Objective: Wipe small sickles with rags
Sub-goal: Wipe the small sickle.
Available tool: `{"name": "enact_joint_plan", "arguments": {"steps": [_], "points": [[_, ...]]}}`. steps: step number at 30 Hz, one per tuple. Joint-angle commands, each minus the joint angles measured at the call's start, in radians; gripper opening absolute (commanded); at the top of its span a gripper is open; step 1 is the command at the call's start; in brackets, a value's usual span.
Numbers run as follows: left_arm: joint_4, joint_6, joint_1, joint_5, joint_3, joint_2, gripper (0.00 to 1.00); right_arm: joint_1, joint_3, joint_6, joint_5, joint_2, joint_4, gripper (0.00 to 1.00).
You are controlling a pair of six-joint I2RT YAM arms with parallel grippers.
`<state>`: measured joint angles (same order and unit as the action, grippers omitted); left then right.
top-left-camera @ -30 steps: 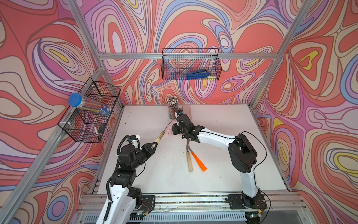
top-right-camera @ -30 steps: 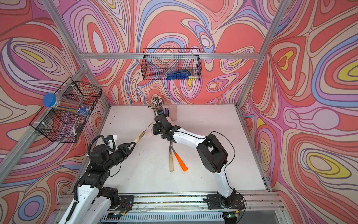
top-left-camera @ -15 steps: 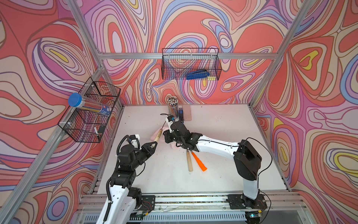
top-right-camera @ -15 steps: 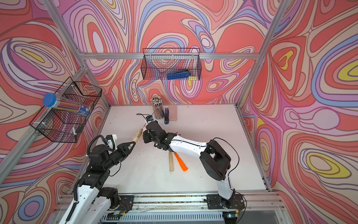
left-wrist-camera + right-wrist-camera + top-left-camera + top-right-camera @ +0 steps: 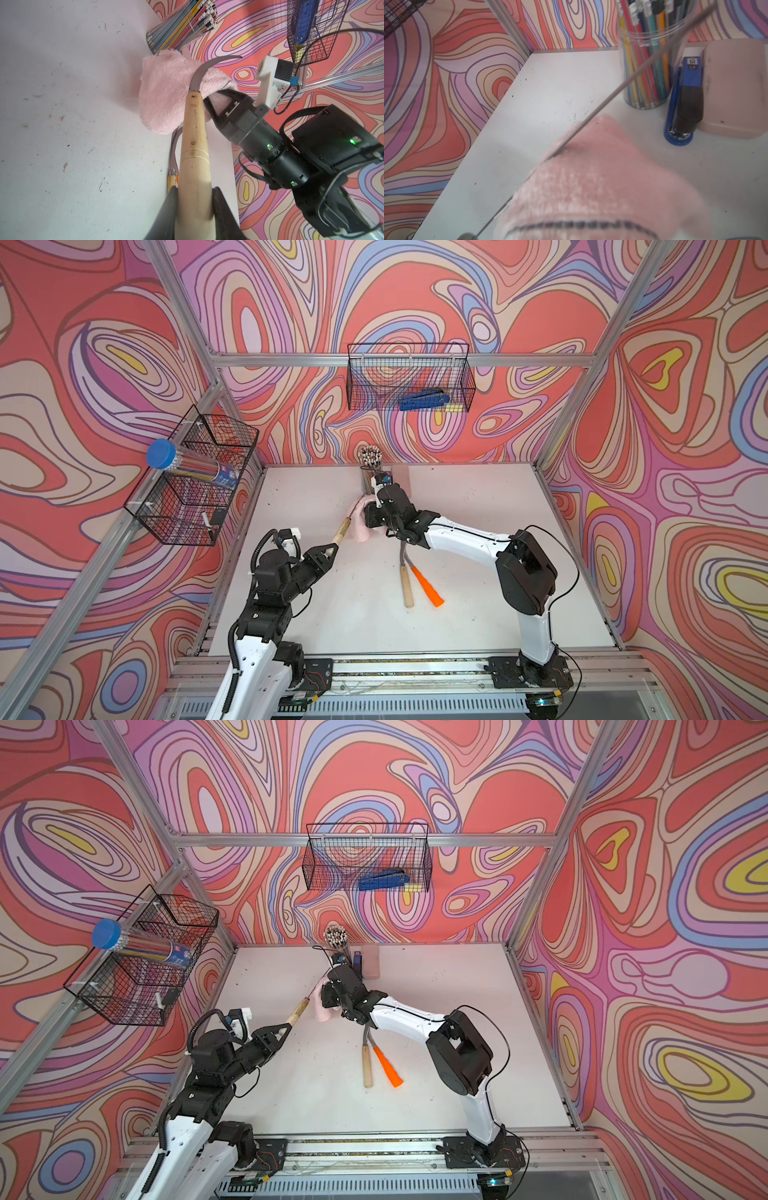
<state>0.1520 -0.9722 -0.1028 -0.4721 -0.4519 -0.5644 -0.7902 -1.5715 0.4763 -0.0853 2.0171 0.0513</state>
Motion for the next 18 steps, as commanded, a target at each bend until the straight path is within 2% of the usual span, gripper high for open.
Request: {"name": "enact_joint_plan", "arguments": {"steps": [1,11,18], "points": [[-0.024,-0.005,0.005,-0.024,-0.017,-0.002,0.0,0.032,-0.075,-0.012,-0.038,0.021,0.007,0.0],[-0.024,-0.006,0.006,-0.026,-0.016,0.001,0.0,0.08,-0.204,-0.056,-0.103,0.062,0.11,0.0],[-0.013,-0.005,0.008,-0.02,-0.02,0.002,0.0,0.111,-0.188,-0.052,-0.111,0.04,0.116,0.0]]}}
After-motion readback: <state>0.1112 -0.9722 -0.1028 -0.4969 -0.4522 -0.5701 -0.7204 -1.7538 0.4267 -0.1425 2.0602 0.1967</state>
